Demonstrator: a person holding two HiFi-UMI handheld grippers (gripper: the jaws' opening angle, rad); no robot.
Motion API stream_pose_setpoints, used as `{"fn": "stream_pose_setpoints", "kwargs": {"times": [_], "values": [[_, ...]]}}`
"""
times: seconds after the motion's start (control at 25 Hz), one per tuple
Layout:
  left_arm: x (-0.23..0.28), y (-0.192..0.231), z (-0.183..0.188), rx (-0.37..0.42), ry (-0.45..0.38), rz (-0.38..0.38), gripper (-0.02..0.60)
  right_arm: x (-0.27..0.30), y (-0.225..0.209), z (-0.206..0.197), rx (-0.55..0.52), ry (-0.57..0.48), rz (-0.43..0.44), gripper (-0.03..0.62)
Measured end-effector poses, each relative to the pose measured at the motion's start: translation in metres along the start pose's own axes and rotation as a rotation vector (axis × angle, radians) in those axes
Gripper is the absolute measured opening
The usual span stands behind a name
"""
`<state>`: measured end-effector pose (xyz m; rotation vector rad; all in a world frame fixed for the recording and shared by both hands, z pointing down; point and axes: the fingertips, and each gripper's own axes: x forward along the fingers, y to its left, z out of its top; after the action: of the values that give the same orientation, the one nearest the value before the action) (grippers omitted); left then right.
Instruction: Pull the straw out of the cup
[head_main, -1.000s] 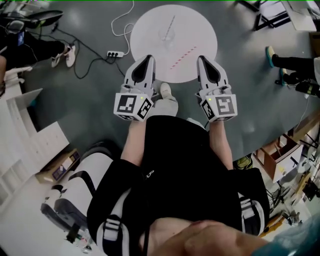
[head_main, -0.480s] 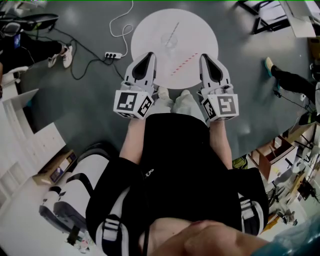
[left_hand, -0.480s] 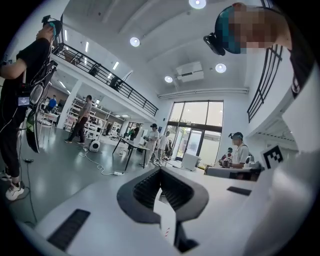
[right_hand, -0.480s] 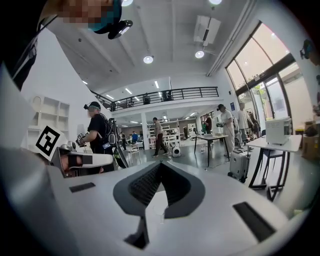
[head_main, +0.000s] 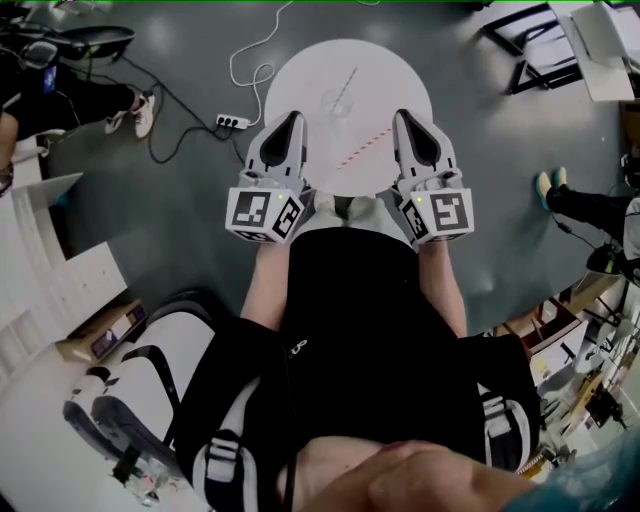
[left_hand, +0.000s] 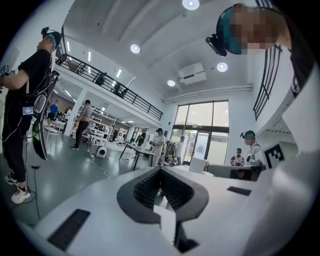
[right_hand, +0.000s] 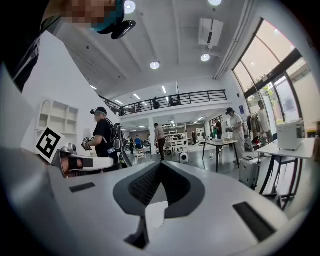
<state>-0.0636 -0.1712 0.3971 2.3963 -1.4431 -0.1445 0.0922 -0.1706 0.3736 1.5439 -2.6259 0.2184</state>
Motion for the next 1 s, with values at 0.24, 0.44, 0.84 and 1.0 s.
{"fn": "stream_pose_setpoints", "kwargs": {"times": [0.24, 0.44, 0.84, 1.0], "values": [[0.008, 0.000, -0.008, -0.017, 0.010, 0.029, 0.008, 0.008, -0.004, -0.016, -0.003, 0.048, 0.044, 0.015], [0.013, 0.000, -0.010, -0.026, 0.020, 0.042, 0.008, 0.010, -0.002, -0.022, 0.026, 0.058, 0.089, 0.015], [0.019, 0.007, -0.025, -0.058, 0.035, 0.066, 0.008, 0.027, 0.002, -0.053, -0.001, 0.168, 0.132, 0.017], [0.016, 0.012, -0.029, -0.073, 0.039, 0.084, 0.008, 0.033, 0.004, -0.061, -0.007, 0.197, 0.147, 0.017]]}}
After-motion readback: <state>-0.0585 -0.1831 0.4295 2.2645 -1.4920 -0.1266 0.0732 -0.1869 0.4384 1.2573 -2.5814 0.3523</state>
